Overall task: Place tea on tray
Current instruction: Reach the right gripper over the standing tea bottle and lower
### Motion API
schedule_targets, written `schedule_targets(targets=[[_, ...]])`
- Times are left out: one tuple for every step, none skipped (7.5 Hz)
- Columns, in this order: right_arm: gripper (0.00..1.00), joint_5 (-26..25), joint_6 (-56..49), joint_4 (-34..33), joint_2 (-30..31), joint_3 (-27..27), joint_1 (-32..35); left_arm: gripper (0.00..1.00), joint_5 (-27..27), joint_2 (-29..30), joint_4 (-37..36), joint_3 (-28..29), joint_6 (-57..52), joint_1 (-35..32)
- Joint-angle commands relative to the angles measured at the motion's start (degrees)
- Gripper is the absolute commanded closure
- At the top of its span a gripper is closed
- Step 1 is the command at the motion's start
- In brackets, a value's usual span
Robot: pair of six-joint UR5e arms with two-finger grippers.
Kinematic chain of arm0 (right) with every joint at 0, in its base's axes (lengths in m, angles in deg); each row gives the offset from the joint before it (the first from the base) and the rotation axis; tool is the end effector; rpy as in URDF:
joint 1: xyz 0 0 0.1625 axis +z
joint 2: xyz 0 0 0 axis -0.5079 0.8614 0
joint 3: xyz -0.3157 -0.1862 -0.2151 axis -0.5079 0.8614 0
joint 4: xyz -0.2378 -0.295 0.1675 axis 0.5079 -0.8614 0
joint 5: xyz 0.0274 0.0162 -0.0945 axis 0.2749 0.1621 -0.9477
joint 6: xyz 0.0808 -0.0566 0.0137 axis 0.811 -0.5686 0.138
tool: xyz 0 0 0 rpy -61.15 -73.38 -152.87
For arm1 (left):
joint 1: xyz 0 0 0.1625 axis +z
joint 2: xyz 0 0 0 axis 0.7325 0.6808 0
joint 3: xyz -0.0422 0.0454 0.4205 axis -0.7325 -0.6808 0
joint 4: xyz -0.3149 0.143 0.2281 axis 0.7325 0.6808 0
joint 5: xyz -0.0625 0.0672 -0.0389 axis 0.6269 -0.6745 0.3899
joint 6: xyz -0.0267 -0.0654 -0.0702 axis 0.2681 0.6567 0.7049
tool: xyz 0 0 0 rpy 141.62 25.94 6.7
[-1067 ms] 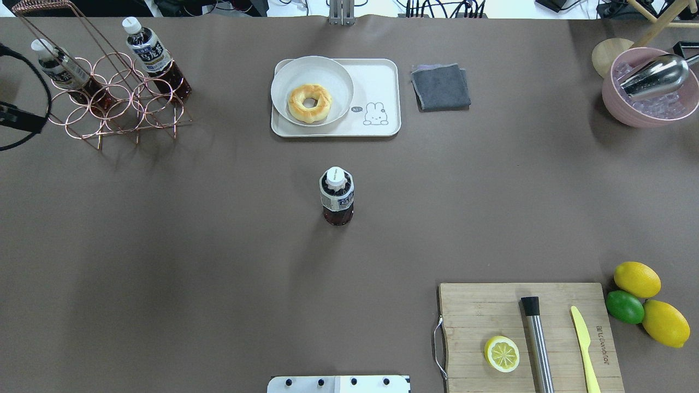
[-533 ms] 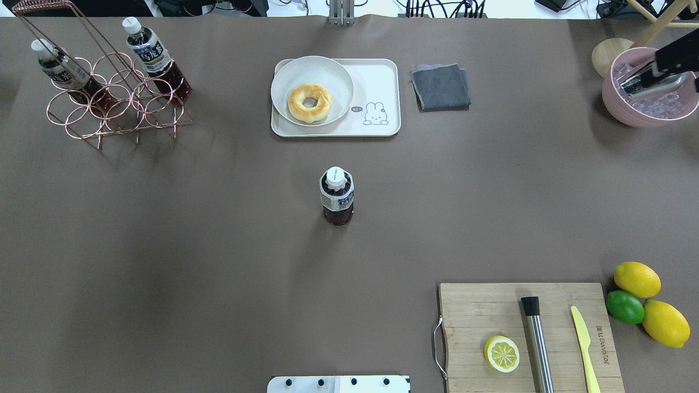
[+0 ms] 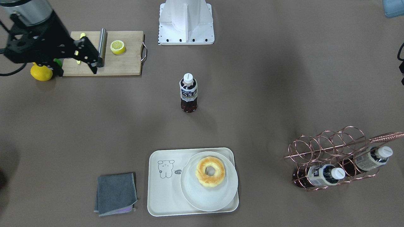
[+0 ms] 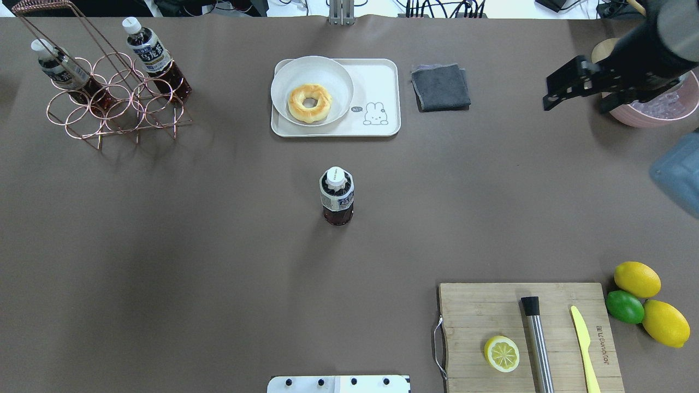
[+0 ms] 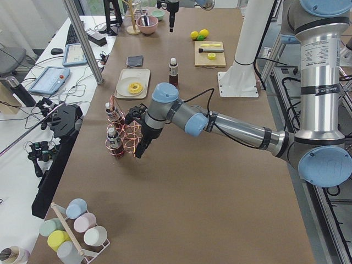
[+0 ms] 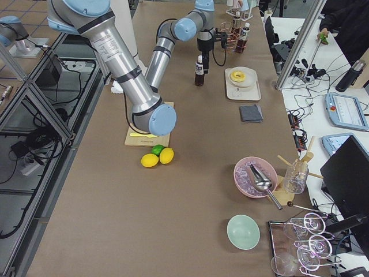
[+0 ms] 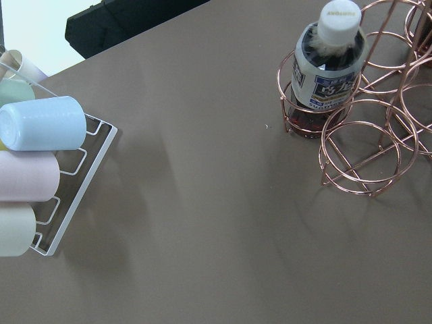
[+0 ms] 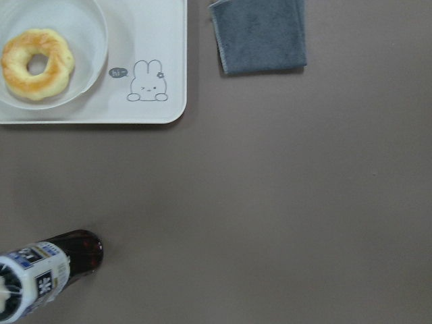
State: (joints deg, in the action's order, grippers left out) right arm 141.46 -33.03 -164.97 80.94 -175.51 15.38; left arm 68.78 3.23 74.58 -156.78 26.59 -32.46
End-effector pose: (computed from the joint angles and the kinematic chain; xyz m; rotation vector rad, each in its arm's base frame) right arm -0.3130 -0.4523 0.1324 0.0966 -0.7793 0.0256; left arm 0.0012 -0.4781 0.5027 0.4555 0.5692 0.1790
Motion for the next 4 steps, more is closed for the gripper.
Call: schedule_targets(targets=[[0.0,-3.1,4.8,-0.1,-6.9,5.7,-6.8,0.02,0.0,0.1,0.1,1.0,0.0,-0.2],[0.0,-4.6,7.4,5.9,-6.8,7.7,-8.5,0.02,-0.1,0.1,1.1,2.0,0.1,-0.1],[0.0,-4.7,10.6,9.4,-7.0,9.8,-9.3,0.02,0.0,0.1,2.8,3.0,0.1,-0.2],[0.0,-4.7,10.8,10.2,-7.5,10.2,-10.0,0.02,0.0,0.1,3.6,3.8,0.1,-0.2]])
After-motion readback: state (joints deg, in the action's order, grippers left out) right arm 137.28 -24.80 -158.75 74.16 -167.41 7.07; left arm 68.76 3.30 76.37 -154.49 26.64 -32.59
